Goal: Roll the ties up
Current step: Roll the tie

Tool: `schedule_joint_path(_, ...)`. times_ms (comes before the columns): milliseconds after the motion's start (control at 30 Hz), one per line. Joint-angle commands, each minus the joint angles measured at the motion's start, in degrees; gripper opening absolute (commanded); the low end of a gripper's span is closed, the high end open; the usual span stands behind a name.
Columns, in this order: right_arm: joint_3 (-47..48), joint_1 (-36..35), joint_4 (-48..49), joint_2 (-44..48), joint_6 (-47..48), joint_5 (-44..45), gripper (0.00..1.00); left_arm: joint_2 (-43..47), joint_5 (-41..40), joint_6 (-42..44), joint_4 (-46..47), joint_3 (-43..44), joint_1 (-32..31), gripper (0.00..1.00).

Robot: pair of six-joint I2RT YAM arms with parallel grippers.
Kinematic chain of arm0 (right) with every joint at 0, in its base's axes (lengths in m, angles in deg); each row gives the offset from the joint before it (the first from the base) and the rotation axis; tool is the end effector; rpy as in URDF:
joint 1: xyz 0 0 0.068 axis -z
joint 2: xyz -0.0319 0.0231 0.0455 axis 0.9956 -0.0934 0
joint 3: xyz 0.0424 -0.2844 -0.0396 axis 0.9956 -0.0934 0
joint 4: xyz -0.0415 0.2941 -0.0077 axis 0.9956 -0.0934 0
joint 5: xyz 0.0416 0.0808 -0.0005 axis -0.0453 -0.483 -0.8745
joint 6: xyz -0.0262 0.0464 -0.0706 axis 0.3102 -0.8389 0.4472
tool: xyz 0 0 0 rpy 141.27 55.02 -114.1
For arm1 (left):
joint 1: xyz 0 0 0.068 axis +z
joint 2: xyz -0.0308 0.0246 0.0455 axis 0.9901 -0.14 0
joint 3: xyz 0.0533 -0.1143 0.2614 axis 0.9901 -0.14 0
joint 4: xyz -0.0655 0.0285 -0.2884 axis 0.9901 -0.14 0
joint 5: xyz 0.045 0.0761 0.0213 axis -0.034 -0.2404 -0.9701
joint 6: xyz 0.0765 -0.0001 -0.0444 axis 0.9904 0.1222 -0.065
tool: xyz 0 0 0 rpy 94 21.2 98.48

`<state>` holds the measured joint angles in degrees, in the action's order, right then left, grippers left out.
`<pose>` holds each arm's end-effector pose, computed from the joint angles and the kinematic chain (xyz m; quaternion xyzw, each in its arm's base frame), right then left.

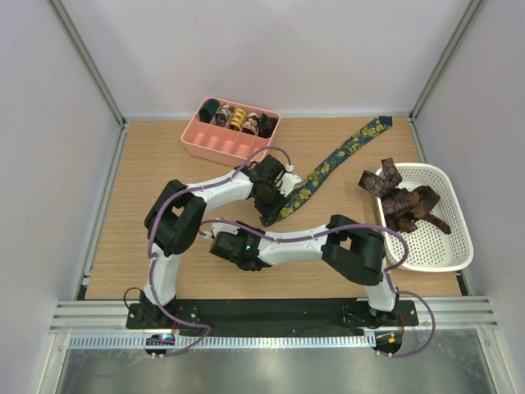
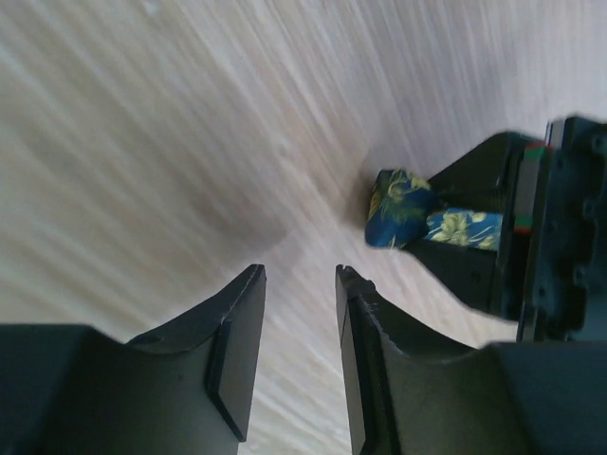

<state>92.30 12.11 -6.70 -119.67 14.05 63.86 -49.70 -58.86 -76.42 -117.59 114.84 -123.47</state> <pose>0.1805 0.4015 0.1172 -0.4900 0.7720 -0.1545 0.3743 0.3458 -0.3342 0.1219 0.4153 0.8770 -0.1884 0.1514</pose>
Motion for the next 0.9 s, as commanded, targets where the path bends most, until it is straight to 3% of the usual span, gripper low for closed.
schedule_joint_path(0, 8.7, -0.9, -11.5, -5.7, 2.4, 10.7, 0.45, -1.6, 1.3, -1.4, -4.4, 1.5, -0.1, 0.24)
schedule_joint_path(133, 14.4, -0.9, -14.8, -11.4, 3.8, 15.3, 0.47, -2.6, 2.1, -2.4, -5.2, 2.3, -0.2, 0.24)
schedule_joint_path(267, 14.1, -0.7, -12.4, -13.0, 5.6, 16.8, 0.52, -3.2, 2.9, -3.2, -5.3, 2.7, -0.2, 0.24)
schedule_joint_path(867, 14.5, 2.3, -13.0, -19.8, 3.9, 19.7, 0.52, -4.9, 2.4, -5.5, -9.8, 3.3, -0.2, 0.24)
